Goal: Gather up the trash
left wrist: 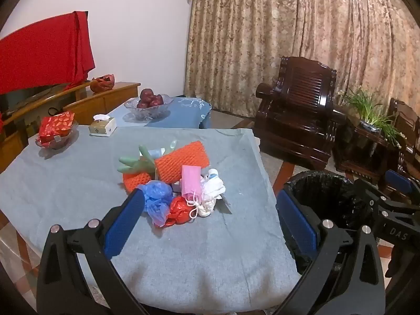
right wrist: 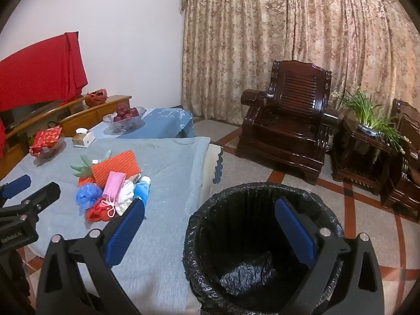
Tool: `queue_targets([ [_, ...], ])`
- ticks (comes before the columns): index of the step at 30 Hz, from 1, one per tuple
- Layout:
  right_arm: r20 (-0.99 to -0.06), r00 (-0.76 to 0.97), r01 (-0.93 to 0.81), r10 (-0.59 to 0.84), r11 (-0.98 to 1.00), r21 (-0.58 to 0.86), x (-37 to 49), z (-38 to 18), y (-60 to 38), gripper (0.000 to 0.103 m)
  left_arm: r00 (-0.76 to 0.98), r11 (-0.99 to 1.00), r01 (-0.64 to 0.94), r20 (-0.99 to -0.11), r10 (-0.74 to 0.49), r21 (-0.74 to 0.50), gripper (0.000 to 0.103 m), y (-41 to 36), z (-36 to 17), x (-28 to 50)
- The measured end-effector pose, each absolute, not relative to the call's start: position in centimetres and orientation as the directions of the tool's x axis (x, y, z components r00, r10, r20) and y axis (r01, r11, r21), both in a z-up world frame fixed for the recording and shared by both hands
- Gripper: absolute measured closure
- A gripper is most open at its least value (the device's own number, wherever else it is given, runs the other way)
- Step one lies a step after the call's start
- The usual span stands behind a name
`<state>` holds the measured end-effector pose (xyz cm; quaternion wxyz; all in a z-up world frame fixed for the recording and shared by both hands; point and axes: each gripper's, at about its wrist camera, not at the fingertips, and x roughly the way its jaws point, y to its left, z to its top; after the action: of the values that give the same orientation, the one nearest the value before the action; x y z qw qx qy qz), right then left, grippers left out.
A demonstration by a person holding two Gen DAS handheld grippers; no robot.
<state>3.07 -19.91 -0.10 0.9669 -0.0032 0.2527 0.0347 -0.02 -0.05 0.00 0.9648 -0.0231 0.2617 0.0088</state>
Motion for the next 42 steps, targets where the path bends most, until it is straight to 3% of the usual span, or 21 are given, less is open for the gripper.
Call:
queue_targets([
  [42, -0.488, 0.870, -0.068, 0.066, 0.998, 0.013, 3.04, -0.07, -19.92, 0.006, 0.867, 0.999, -0.027, -0.498, 0.008, -0.032, 0.005, -0.01, 0.20, -0.04],
])
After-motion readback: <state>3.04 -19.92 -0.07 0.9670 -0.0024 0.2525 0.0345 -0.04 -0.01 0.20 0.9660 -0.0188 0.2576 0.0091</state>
